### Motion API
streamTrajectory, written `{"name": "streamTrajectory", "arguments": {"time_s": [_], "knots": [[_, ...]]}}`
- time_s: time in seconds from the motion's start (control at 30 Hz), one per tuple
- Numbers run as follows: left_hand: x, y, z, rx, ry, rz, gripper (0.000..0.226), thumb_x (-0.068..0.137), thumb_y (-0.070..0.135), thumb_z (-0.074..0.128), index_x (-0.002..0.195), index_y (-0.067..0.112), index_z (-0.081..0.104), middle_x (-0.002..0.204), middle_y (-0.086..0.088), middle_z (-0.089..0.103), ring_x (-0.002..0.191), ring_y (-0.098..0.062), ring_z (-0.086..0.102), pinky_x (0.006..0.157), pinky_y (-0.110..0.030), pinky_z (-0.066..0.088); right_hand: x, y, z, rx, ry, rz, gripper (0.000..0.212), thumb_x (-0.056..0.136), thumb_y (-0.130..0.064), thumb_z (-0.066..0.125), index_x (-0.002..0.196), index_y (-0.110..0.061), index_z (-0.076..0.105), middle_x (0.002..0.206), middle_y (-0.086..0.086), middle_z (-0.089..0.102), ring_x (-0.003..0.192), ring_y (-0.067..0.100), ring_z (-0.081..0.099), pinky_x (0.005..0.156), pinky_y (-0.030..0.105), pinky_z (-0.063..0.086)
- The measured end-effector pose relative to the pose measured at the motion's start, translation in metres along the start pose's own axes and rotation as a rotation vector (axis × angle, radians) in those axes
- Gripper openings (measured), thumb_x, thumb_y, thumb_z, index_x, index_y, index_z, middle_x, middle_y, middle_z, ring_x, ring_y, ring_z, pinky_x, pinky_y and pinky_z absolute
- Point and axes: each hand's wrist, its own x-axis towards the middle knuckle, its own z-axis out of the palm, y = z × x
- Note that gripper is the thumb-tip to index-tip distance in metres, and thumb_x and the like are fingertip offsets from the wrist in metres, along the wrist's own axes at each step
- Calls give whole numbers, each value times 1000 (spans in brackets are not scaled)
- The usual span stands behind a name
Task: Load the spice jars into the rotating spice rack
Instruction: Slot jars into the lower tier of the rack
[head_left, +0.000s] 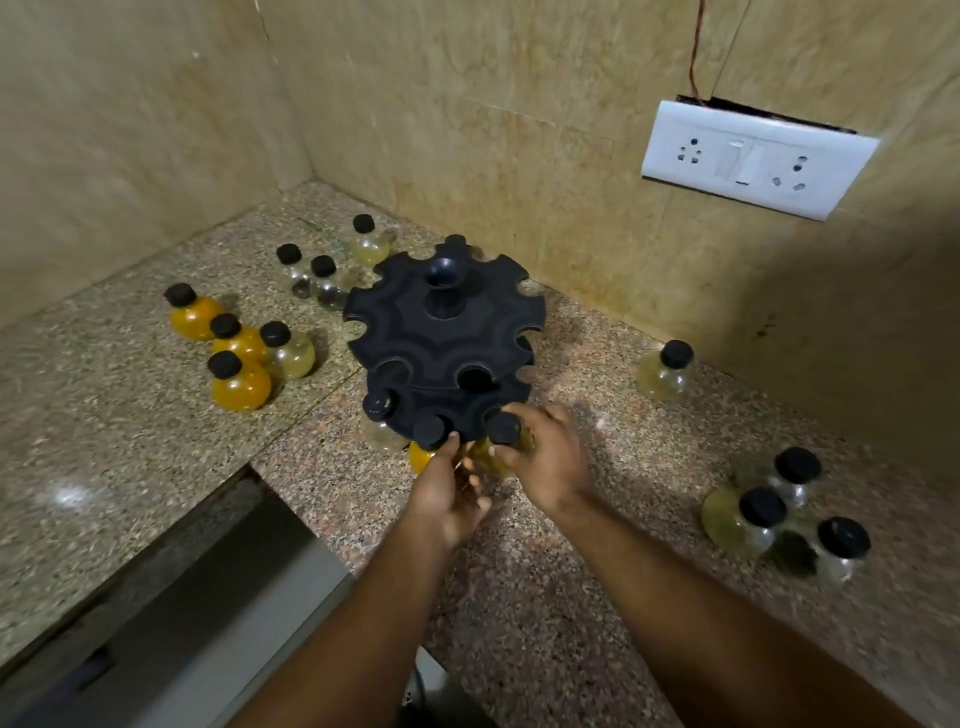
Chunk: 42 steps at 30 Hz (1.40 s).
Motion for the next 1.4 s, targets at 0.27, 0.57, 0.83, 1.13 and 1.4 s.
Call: {"name": "streamTrajectory", "arguments": {"time_s": [0.27, 0.57, 0.83, 1.13, 1.4], "knots": [[-2, 17, -18, 148, -20, 18, 29, 100, 42, 53, 83, 20, 61, 62, 6, 44, 54, -11, 42, 55, -28, 29, 17, -16, 5, -62, 7, 1, 56, 75, -41, 86, 125, -37, 61, 114, -5, 46, 96, 20, 61, 84, 36, 56], [7, 19, -19, 280, -7, 56, 31, 101, 42, 50, 99, 17, 68, 70, 5, 63, 90, -20, 64, 99, -50, 31, 25, -20, 1, -29, -4, 27, 59, 68, -40, 91, 120, -33, 66, 119, -2, 49, 101, 21, 60, 86, 38, 56], [14, 25, -7, 480, 86, 135, 30, 92, 39, 63, 68, 22, 58, 55, 6, 57, 59, -16, 57, 76, -37, 42, 17, -13, -1, -55, 34, 30, 61, 71, -39, 89, 125, -22, 66, 140, 3, 47, 121, 24, 56, 101, 32, 49], [14, 22, 4, 555, 20, 100, 39, 91, 43, 64, 59, 24, 55, 56, 7, 58, 64, -15, 57, 85, -41, 44, 23, -7, -9, -56, 75, 120, 65, 67, -44, 91, 124, -26, 66, 124, -1, 53, 107, 19, 62, 90, 33, 54], [3, -8, 18, 539, 9, 301, 30, 99, 20, 60, 73, 9, 68, 67, -8, 67, 52, -19, 58, 46, -23, 45, 21, 11, -21, -52, 56, 87, 67, 72, -44, 87, 131, -30, 58, 133, 0, 50, 107, 22, 62, 83, 31, 51]]}}
